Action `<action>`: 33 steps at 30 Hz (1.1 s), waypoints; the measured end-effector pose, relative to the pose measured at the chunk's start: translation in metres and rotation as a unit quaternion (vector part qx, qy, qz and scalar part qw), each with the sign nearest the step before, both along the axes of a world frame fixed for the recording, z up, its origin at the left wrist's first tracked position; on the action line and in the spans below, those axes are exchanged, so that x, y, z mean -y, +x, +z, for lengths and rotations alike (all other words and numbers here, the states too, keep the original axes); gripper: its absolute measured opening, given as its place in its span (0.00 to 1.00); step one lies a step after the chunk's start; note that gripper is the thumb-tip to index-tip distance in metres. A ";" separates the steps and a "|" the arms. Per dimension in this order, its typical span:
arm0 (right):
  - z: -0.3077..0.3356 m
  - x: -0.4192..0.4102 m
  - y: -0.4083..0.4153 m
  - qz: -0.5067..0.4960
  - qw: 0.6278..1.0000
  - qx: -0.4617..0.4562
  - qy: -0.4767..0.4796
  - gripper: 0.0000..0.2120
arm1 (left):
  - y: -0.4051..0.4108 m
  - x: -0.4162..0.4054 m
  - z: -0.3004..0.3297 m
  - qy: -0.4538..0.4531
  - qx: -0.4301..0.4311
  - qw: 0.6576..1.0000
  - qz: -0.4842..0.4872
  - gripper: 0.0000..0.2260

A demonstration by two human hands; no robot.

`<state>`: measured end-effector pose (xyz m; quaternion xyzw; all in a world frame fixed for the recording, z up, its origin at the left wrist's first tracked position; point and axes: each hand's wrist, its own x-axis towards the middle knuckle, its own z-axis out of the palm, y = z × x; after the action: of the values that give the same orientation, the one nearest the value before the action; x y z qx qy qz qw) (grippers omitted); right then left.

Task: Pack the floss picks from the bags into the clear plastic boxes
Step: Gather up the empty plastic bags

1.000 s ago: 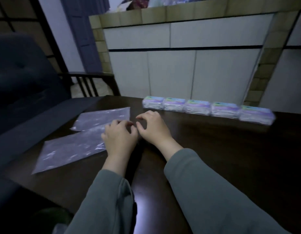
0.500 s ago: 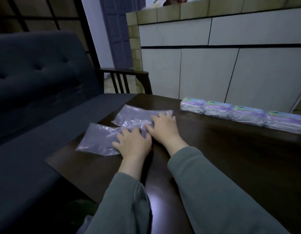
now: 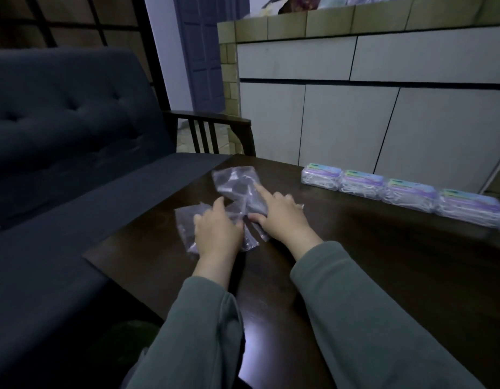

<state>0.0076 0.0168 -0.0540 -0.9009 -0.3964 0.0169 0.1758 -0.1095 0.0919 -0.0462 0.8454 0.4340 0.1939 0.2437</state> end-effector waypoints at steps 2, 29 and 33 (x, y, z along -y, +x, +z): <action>0.000 0.001 -0.005 -0.003 1.000 0.010 -0.009 0.21 | -0.001 0.001 -0.001 -0.031 0.054 0.998 -0.008 0.19; 0.028 0.047 -0.102 -0.007 0.958 -0.106 0.266 0.16 | -0.109 -0.007 -0.009 0.218 0.166 0.950 -0.149 0.05; 0.042 0.028 -0.156 0.053 0.951 -0.135 0.273 0.14 | -0.156 -0.023 -0.005 0.202 0.182 0.956 -0.111 0.04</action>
<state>-0.1484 -0.0114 -0.0121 -0.7857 -0.4055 0.0393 0.4655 -0.2652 0.1145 -0.0513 0.8703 0.2374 0.3996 0.1628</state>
